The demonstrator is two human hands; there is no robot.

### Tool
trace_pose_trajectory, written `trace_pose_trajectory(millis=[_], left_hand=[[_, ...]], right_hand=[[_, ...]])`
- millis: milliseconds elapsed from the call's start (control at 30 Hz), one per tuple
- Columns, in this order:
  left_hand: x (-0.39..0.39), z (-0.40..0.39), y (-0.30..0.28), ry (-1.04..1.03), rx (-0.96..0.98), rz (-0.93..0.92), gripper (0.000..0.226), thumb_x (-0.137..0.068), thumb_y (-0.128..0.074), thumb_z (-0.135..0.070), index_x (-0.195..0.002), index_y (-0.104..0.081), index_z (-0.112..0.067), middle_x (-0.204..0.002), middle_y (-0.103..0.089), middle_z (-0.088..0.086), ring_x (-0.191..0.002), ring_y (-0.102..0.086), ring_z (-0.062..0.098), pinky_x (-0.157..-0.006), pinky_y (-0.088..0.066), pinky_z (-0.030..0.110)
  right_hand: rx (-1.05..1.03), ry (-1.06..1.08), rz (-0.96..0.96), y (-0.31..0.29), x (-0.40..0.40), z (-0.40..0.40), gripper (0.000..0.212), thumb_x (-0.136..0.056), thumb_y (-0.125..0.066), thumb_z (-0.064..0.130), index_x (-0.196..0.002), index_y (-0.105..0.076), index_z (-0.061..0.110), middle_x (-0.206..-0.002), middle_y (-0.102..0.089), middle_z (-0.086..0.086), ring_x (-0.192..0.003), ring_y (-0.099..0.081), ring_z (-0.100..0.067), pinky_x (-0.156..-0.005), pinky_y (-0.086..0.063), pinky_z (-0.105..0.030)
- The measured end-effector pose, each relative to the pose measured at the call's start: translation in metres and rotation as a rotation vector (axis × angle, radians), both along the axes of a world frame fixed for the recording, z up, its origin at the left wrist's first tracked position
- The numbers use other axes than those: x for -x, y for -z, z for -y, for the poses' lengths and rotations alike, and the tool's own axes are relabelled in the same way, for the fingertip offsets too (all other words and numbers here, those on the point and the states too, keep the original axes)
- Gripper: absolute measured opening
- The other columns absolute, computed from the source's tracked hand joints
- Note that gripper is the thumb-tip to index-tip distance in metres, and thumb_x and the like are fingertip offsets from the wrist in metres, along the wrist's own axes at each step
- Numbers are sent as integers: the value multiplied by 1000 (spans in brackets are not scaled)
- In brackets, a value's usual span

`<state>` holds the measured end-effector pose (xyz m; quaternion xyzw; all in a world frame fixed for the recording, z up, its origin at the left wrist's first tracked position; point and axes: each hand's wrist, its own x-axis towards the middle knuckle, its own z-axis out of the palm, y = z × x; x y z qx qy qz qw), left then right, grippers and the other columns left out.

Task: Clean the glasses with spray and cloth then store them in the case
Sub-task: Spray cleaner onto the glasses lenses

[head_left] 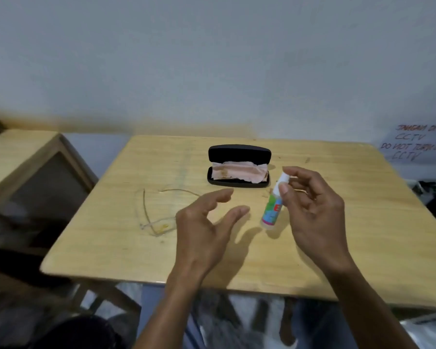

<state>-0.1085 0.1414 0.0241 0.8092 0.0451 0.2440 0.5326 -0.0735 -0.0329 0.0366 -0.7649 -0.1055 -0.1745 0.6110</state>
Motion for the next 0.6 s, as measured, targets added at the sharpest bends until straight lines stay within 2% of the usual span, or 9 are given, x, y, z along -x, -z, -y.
trace_pose_trajectory(millis=[67,100,200,300,467,600], left_hand=[[4,-33,-1,-106,-229,55,28,-76,-82,-28,-102,-77,-19,-96,-75,-6,-89,-67,3,-79,-50,15],[5,-49,-1,-141,-346,40,27,-79,-81,-26,-103,-76,-16,-98,-75,-1,-90,-68,11,-80,-50,19],[4,-85,1,-153,-596,-164,31,-83,-77,-30,-109,-75,-15,-107,-71,4,-100,-65,25,-83,-50,33],[4,-95,2,-93,-716,-310,33,-86,-69,-42,-111,-74,-21,-111,-70,0,-109,-57,24,-89,-45,41],[2,-92,1,-64,-834,-353,31,-91,-60,-47,-111,-74,-28,-114,-67,-8,-113,-51,18,-96,-33,37],[-3,-88,-3,-70,-926,-380,27,-94,-56,-45,-108,-74,-32,-113,-66,-8,-115,-49,19,-98,-30,37]], right_hand=[[-97,-31,-66,0,1,-6,25,-98,-57,12,-118,-62,26,-97,-66,14,-92,-72,-1,-77,-63,-29],[-134,-43,-98,2,1,-9,25,-100,-55,13,-119,-62,28,-100,-67,12,-91,-74,-5,-75,-63,-32],[-201,-53,-163,10,2,-17,28,-103,-50,18,-123,-63,33,-103,-69,5,-91,-75,-18,-74,-63,-45],[-227,-62,-202,17,4,-21,29,-105,-45,21,-125,-64,32,-95,-71,2,-82,-70,-17,-68,-61,-42],[-291,-81,-252,21,9,-22,30,-105,-45,19,-124,-66,28,-85,-71,3,-73,-63,-18,-60,-55,-33],[-379,-102,-301,16,12,-19,27,-102,-51,12,-121,-68,21,-90,-70,-9,-68,-62,-14,-55,-53,-27]])
